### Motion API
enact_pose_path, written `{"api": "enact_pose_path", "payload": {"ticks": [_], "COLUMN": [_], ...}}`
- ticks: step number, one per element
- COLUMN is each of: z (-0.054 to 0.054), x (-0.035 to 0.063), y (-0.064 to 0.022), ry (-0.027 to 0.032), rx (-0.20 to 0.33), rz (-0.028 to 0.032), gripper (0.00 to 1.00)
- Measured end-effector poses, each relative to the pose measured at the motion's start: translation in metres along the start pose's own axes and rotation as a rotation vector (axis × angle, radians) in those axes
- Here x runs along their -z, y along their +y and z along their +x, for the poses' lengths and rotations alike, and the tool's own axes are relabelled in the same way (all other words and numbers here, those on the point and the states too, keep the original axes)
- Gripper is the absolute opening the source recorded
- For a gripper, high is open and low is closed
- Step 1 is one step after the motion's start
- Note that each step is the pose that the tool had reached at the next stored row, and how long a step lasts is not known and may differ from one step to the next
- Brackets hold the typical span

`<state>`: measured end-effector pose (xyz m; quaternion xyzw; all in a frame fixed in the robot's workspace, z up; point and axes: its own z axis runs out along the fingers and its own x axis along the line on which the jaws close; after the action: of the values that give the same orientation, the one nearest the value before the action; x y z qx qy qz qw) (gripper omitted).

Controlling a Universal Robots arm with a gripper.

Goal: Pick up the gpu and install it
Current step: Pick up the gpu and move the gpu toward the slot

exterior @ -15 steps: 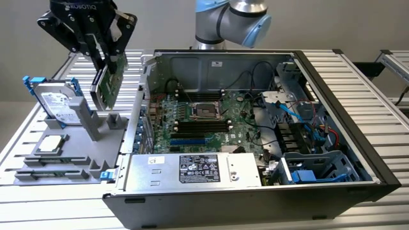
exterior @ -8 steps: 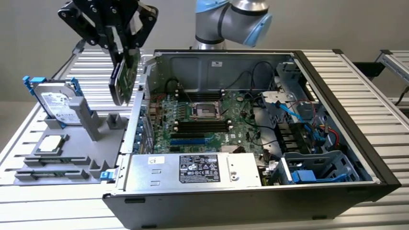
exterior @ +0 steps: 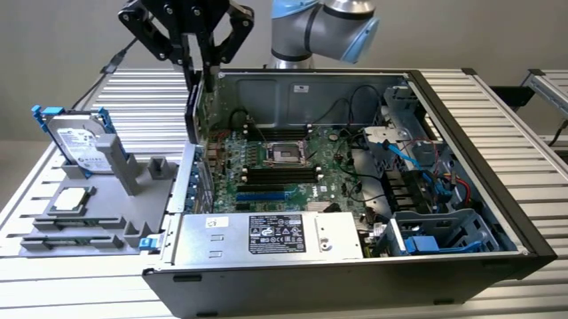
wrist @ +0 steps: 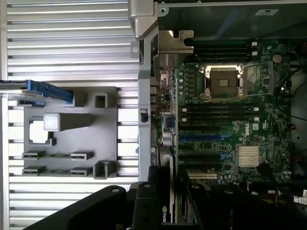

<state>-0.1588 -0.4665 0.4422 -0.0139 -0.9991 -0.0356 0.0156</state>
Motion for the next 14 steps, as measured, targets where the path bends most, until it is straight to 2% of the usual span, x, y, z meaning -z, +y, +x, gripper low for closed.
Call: {"api": "enact_pose_path", "payload": {"ticks": [14], "z": [-0.064], "x": [0.0006], "y": [0.0025], "ry": [0.0014], "rx": [0.0], "rz": [0.0001], "gripper": [0.27]}}
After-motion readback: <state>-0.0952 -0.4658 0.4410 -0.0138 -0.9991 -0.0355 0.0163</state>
